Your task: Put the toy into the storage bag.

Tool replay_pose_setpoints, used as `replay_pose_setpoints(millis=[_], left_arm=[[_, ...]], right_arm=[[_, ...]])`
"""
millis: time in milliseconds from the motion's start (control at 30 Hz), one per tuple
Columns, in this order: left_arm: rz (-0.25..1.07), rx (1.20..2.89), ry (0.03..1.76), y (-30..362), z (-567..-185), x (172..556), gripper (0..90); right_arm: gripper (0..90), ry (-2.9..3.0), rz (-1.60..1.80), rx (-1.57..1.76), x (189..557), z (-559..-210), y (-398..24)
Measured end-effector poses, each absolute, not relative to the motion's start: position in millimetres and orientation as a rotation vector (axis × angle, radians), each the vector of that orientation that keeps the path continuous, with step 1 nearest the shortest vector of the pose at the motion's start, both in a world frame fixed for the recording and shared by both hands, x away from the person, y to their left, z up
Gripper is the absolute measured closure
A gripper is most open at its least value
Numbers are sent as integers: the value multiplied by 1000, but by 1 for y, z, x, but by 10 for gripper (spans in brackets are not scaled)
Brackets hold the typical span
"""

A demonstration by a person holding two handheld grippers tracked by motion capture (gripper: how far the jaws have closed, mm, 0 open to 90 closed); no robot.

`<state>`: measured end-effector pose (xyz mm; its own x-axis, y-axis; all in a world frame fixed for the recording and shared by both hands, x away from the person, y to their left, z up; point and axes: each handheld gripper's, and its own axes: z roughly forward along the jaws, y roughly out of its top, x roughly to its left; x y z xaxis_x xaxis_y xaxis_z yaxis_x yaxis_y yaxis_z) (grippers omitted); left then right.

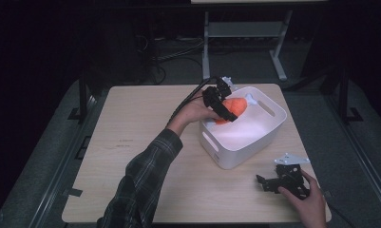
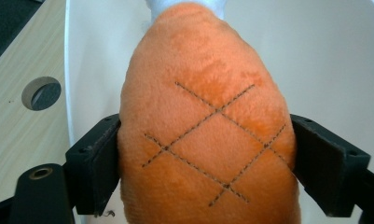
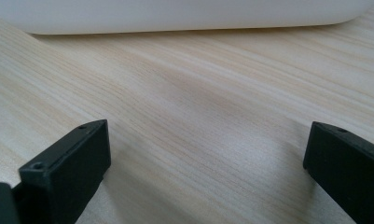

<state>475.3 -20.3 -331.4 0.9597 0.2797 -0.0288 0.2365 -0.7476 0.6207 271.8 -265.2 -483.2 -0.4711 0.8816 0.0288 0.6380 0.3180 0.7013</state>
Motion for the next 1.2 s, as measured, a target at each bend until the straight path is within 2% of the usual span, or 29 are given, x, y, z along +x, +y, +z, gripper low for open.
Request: replay_pose_setpoints(millis=[667, 1200], left_arm=[[134, 2411, 352, 2, -310, 462, 150], [180, 2374, 397, 60, -306, 441, 150]], right_arm=[[2, 2230, 936, 1355, 272, -483, -265], [2, 2230, 938, 1355, 272, -483, -265]])
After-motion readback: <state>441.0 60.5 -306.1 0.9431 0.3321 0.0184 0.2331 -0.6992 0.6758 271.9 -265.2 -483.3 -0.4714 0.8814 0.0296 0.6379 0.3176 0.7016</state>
